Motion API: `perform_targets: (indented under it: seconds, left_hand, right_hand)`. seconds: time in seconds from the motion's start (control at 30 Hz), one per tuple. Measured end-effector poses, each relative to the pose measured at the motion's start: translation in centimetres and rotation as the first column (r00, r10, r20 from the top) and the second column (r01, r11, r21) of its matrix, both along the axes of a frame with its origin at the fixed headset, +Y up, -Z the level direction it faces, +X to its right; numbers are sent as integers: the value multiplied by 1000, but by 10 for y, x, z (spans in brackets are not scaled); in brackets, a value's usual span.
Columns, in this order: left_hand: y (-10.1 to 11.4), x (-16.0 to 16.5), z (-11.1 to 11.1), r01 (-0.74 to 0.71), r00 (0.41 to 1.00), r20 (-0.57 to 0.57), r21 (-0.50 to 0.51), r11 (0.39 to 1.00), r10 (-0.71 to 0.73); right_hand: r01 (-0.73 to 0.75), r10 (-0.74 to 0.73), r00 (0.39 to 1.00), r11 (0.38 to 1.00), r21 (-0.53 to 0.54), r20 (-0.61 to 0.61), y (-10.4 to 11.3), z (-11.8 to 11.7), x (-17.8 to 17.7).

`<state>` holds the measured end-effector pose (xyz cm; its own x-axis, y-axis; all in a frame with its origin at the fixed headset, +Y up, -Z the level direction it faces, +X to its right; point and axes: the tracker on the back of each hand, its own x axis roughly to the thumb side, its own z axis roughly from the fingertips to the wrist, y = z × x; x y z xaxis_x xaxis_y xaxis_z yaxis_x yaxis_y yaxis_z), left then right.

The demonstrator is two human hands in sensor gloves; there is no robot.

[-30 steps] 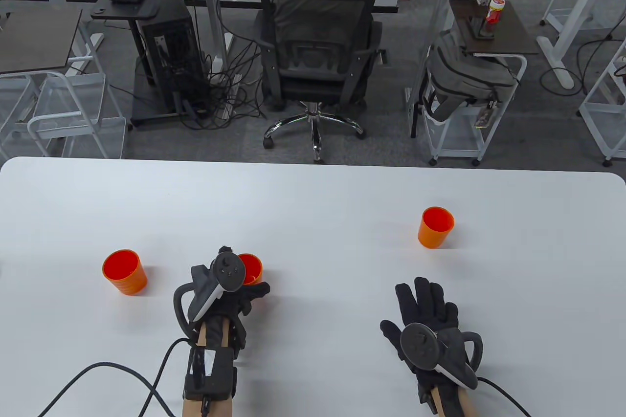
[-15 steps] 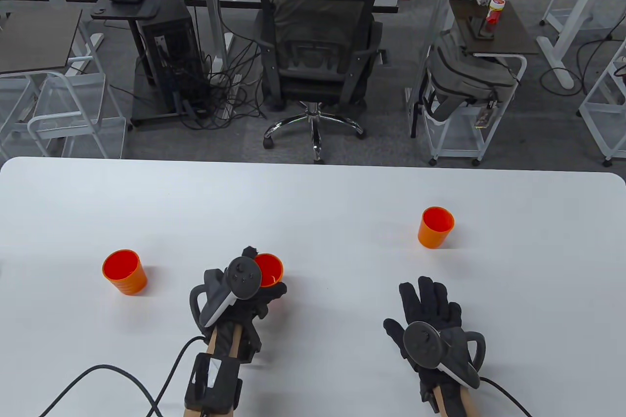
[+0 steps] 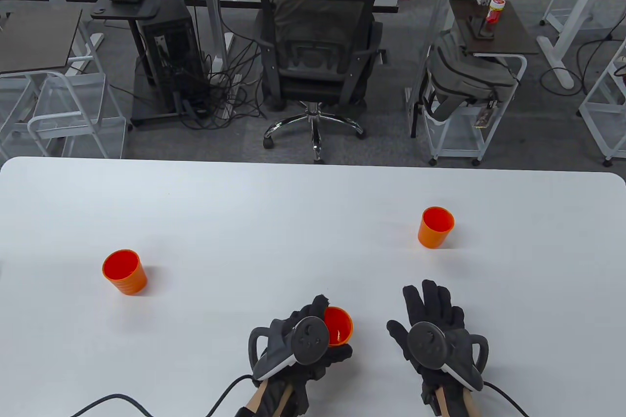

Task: Nest cup into cup

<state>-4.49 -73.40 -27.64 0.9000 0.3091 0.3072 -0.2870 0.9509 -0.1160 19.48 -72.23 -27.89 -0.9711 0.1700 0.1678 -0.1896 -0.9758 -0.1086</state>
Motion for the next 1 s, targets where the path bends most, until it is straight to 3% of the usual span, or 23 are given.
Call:
perform_targets:
  seconds: [0.17,0.5,0.63,0.8,1.0]
  left_hand:
    - [-15,2,-1,2,1000,14,-34,999,-2]
    - [-21,3,0,28,999,33,-29,999,-27]
    - [-7,-8,1,-46,995,88,-7,999,47]
    - [13,-40,0,-142,989,45,92,986,139]
    - [22,-84,0,-213,974,-45,135,968,221]
  right_hand:
    - [-1,1,1000,1000,-4,2,-1,0,1]
    - [-6,6,1000,1000,-6,6,-1,0,2]
    - [3,-3,1000,1000,-10,2,-1,-1,4]
    - [24,-24,1000,1000,13,10,5,-7,8]
    - [55,-58,995,998,40,81,24,-47,33]
